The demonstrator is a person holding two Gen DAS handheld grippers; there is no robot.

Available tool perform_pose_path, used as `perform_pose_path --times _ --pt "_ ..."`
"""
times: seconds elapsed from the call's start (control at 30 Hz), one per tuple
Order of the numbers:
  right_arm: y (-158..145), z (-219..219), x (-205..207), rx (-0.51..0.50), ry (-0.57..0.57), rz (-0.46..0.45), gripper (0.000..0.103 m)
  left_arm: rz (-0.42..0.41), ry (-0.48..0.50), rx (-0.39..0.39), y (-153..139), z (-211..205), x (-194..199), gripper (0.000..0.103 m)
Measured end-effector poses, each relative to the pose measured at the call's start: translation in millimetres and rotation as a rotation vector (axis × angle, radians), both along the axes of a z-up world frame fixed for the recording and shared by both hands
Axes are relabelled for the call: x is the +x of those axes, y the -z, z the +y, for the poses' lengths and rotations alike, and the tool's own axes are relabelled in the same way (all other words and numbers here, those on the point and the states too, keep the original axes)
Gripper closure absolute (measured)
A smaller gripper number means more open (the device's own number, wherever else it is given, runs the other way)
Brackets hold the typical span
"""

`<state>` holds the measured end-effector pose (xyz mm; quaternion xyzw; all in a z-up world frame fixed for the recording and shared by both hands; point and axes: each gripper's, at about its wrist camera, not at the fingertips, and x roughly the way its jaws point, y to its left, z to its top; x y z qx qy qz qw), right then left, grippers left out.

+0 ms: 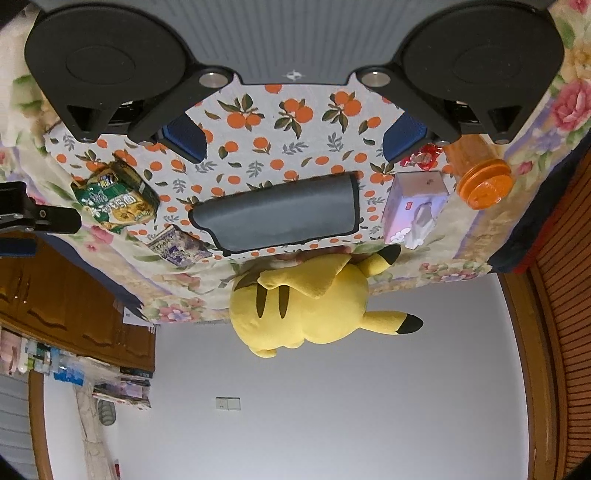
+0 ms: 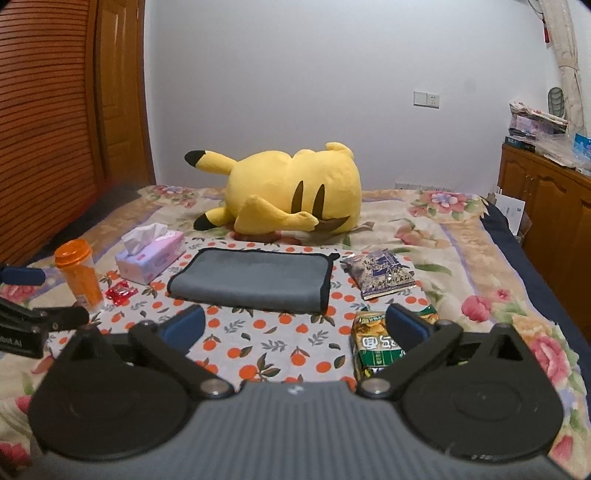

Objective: Fold towel

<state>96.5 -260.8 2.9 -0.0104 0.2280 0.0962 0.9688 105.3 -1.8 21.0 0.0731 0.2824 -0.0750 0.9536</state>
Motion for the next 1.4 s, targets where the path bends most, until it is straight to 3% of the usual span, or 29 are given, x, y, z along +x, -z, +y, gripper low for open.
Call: perform_pose_path --times 1.4 --pt "49.6 7.1 -58.8 0.015 0.011 0.068 0.000 0.077 -0.066 -0.051 54.5 4.5 -66.7 0.000"
